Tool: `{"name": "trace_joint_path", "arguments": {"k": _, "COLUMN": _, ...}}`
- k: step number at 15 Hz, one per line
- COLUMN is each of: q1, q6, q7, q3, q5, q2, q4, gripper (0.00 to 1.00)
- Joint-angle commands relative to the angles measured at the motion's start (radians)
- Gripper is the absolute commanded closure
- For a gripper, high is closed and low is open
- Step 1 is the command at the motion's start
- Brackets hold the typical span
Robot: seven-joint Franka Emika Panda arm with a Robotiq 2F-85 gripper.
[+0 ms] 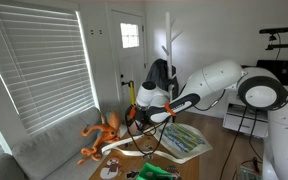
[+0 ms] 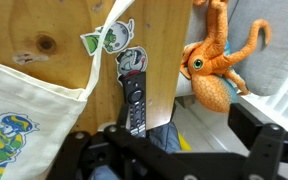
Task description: Remove the remote from the green lunchbox and put it on the table
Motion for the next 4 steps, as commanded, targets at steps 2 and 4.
{"name": "trace_joint_path", "arguments": {"k": 2, "q1": -0.002, "q6": 0.002, "q7": -0.004, "q3": 0.001, "q5": 0.003, "q2": 0.001, "q4": -0.004, "gripper": 0.0}}
{"name": "trace_joint_path", "arguments": {"k": 4, "q1": -0.002, "q6": 0.003, "q7": -0.004, "q3": 0.001, "q5": 0.003, "q2": 0.001, "q4": -0.006, "gripper": 0.0}}
